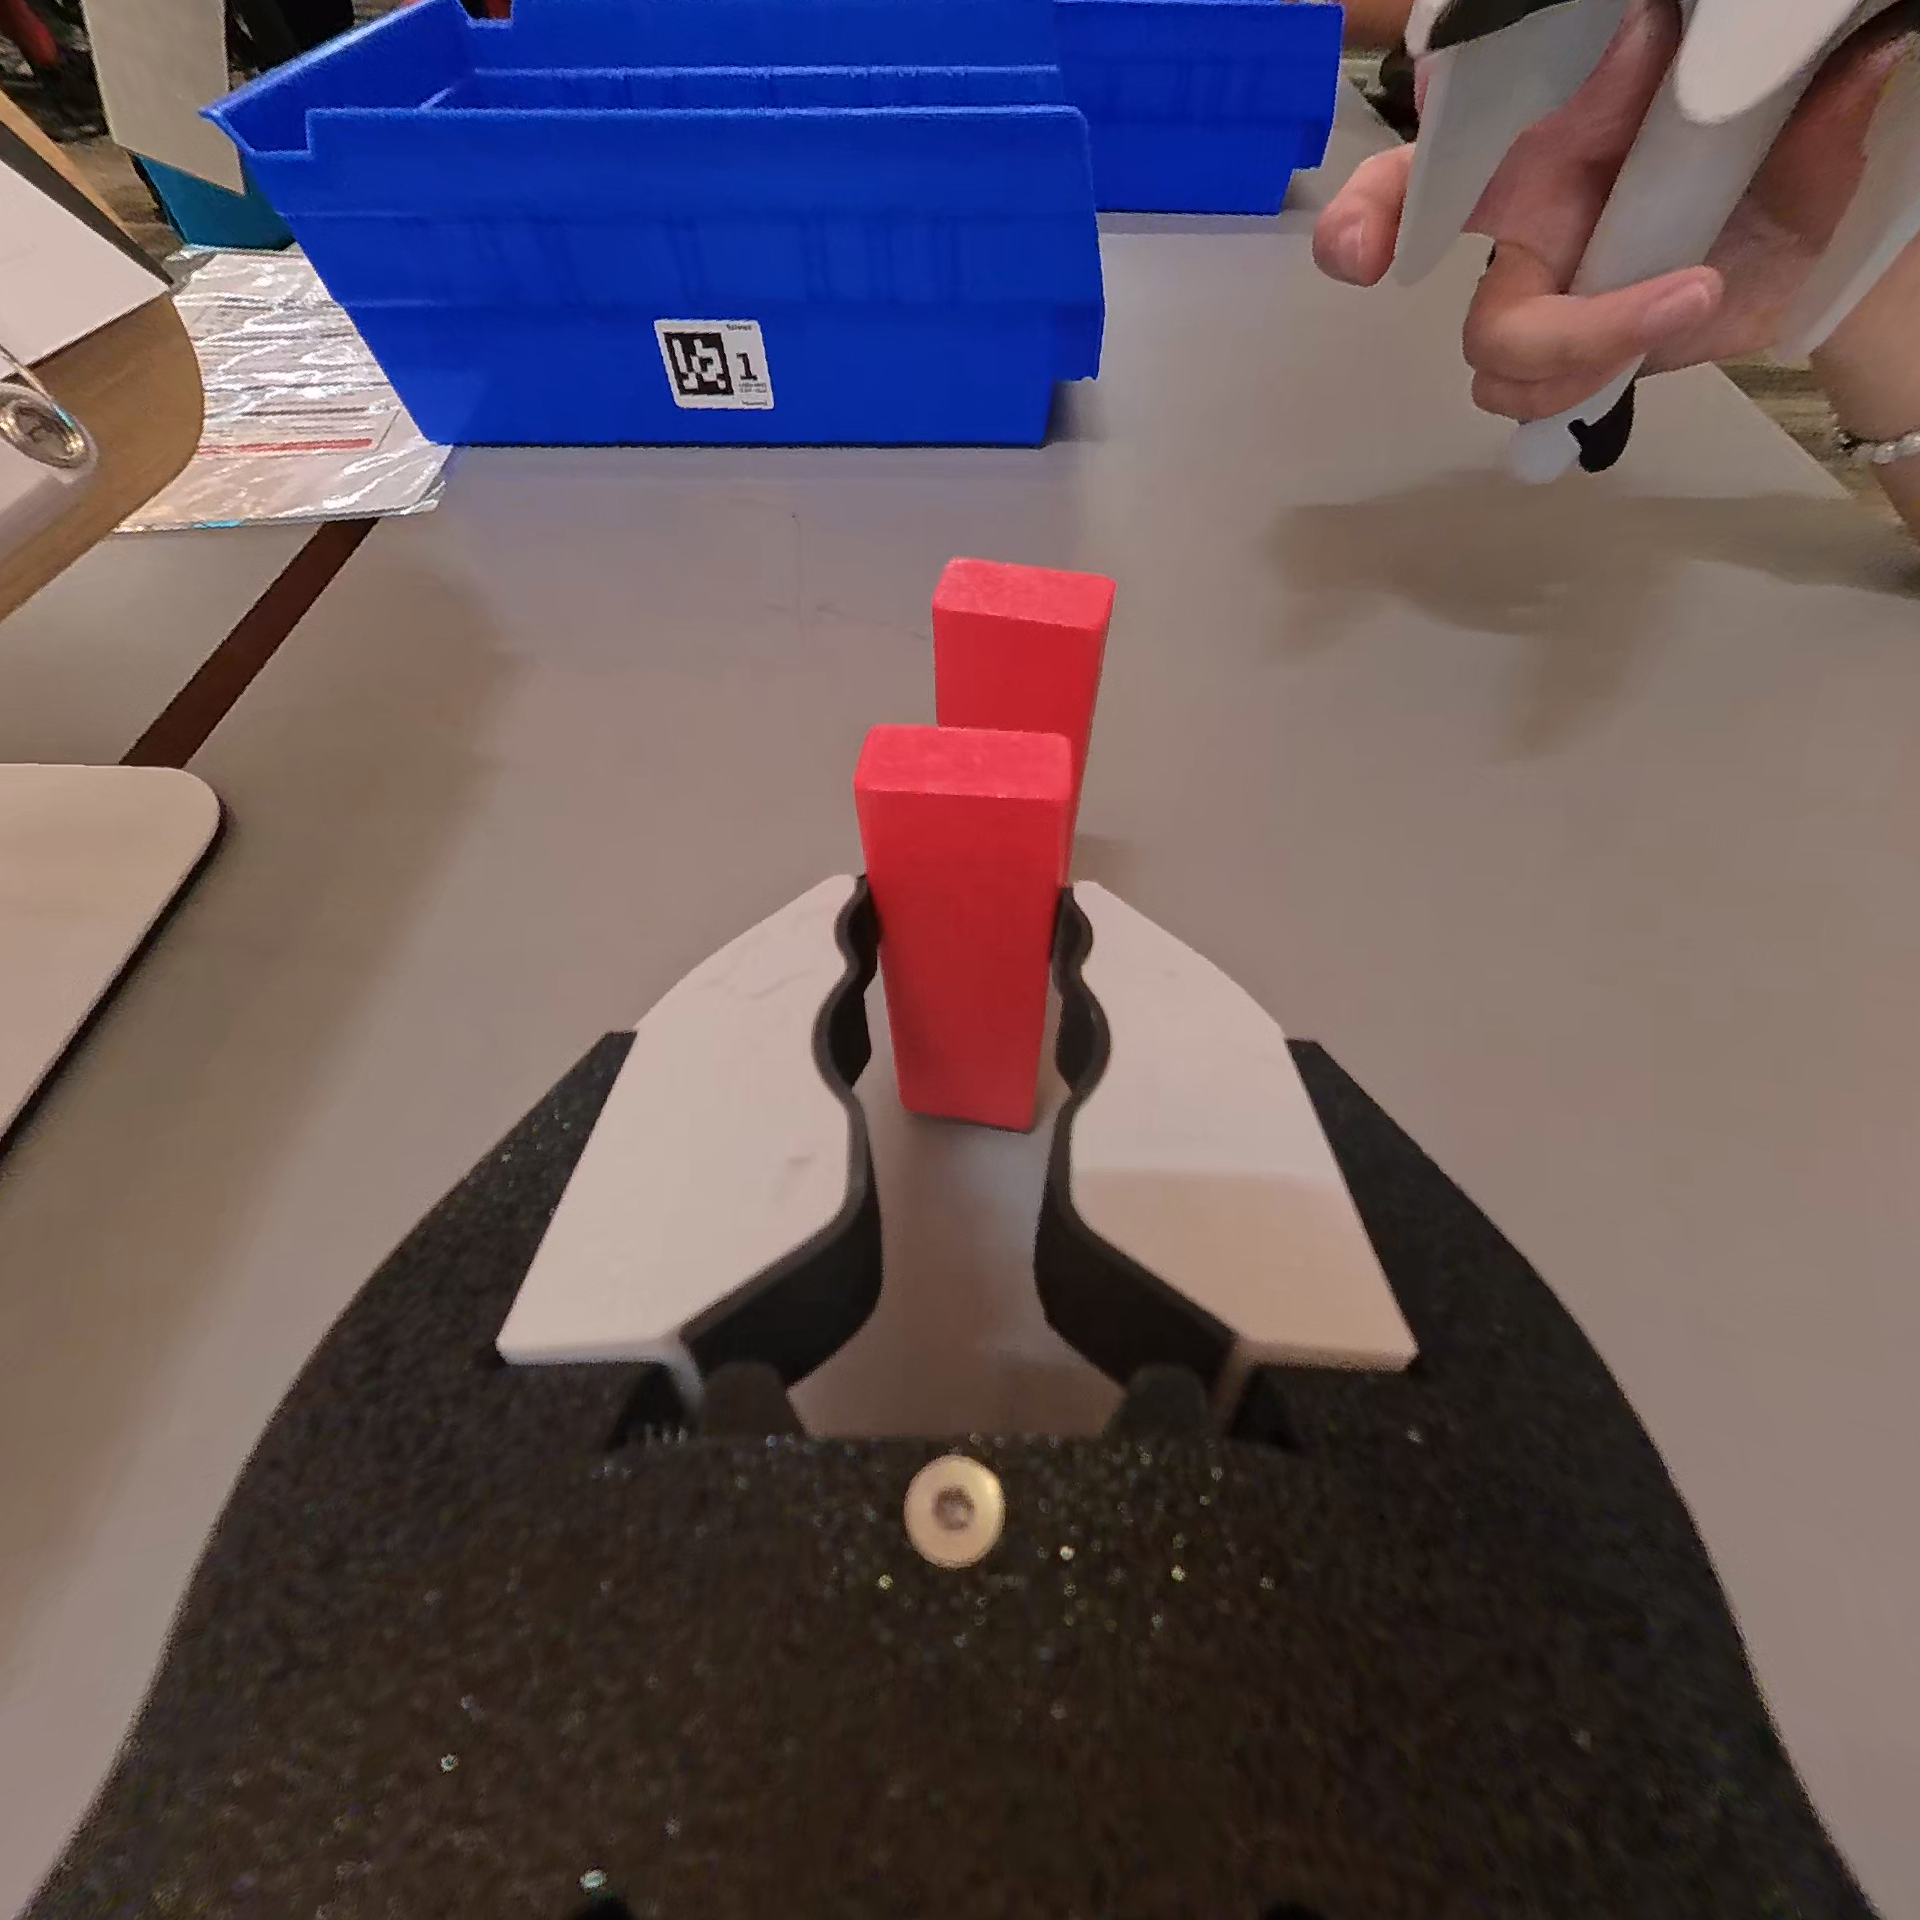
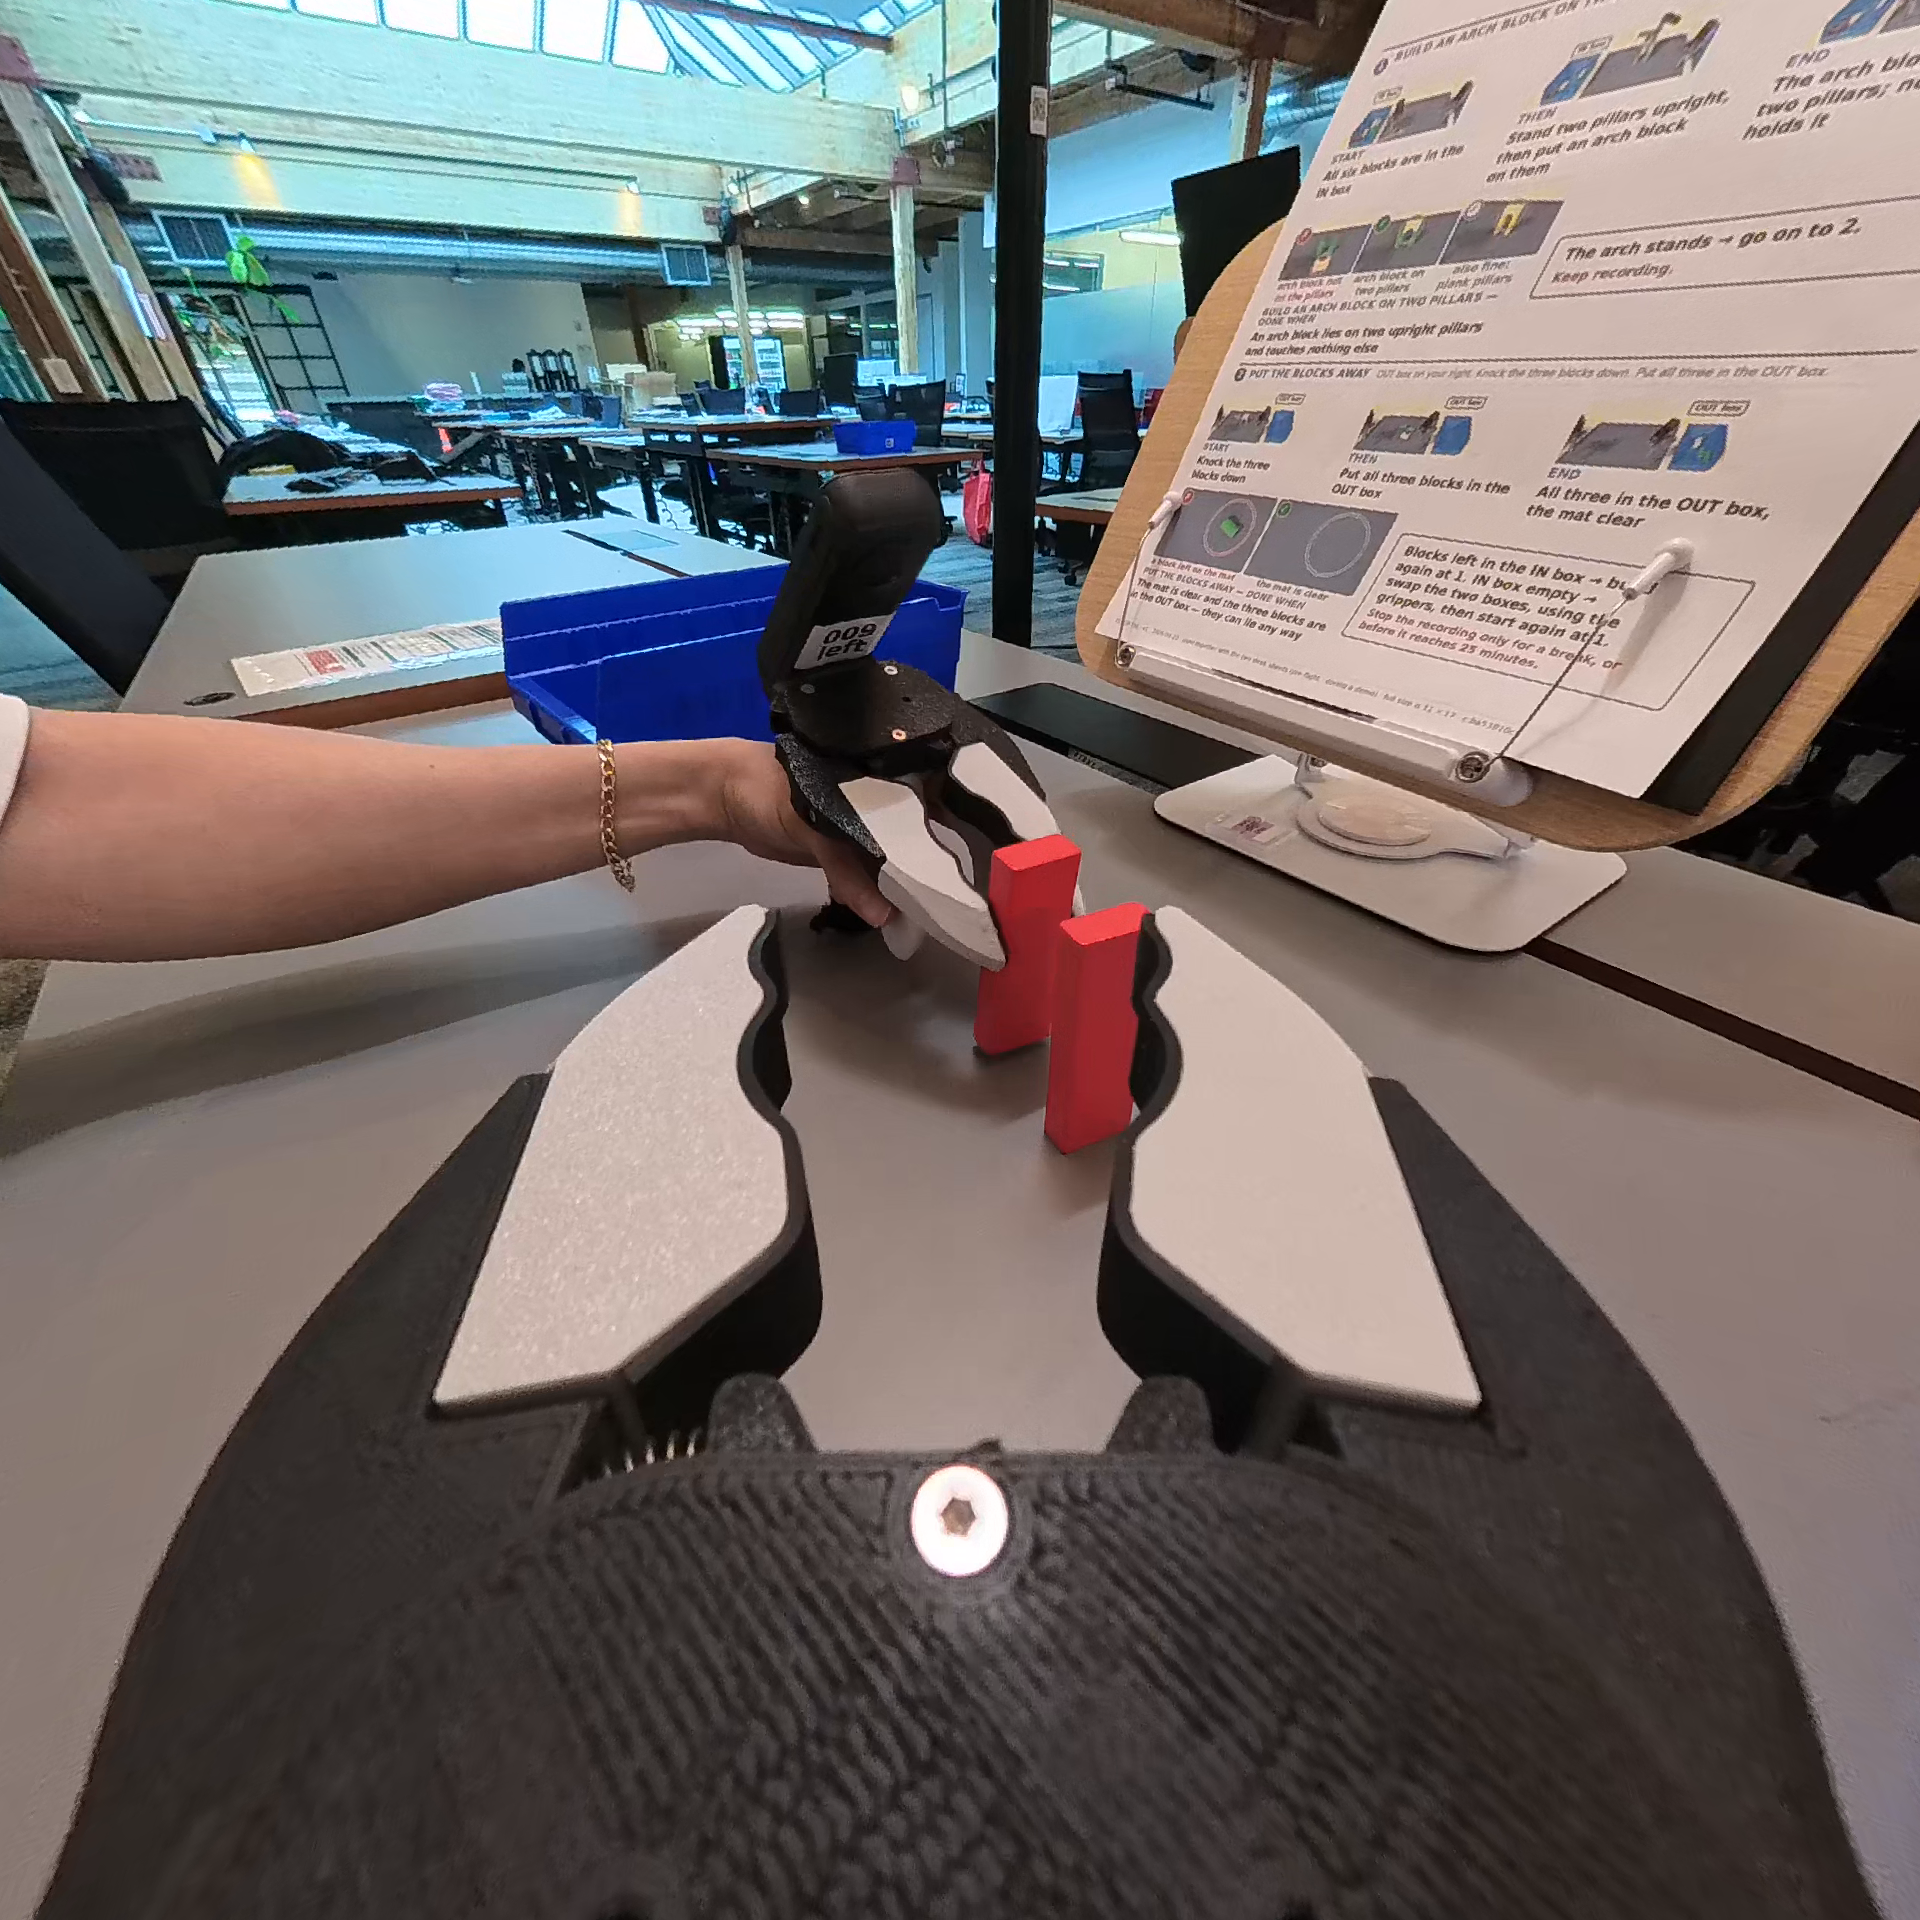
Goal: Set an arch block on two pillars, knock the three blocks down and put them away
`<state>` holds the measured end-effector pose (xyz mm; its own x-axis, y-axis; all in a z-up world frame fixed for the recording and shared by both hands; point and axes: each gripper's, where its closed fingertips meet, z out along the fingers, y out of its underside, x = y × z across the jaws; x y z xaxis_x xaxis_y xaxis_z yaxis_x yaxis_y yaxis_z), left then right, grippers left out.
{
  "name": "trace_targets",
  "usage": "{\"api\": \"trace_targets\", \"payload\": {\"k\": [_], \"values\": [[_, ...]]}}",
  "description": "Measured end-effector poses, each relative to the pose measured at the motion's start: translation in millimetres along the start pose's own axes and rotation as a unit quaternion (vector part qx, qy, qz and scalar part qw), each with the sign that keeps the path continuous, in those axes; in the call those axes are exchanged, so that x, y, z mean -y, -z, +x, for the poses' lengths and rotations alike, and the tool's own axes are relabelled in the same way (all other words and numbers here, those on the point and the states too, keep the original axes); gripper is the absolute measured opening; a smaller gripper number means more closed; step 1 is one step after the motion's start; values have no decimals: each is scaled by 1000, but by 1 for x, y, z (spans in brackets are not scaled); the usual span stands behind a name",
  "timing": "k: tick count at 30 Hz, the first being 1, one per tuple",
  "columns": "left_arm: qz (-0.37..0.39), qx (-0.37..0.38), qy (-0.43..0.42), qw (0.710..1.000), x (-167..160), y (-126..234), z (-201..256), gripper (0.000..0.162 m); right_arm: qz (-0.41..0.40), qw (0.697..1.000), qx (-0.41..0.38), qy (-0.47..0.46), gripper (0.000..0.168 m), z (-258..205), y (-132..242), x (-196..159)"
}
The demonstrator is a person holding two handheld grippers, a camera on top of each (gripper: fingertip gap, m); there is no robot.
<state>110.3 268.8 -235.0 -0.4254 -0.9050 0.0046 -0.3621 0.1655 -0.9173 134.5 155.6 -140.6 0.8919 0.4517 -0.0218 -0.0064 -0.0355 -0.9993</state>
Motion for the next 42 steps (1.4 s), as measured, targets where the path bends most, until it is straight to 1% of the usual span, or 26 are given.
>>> {"api": "trace_targets", "payload": {"k": [3,18,42], "values": [[-11,-3,-2,1000,-4,0,1,33,0,1000,-1,0,65,1,1,0],[-12,1,-4,1000,-7,7,-2,33,1,1000,3,1,65,-1,1,0],[-15,20,-3,1000,-9,10,-2,33,-1,1000,8,1,65,-2,0,-2]]}}
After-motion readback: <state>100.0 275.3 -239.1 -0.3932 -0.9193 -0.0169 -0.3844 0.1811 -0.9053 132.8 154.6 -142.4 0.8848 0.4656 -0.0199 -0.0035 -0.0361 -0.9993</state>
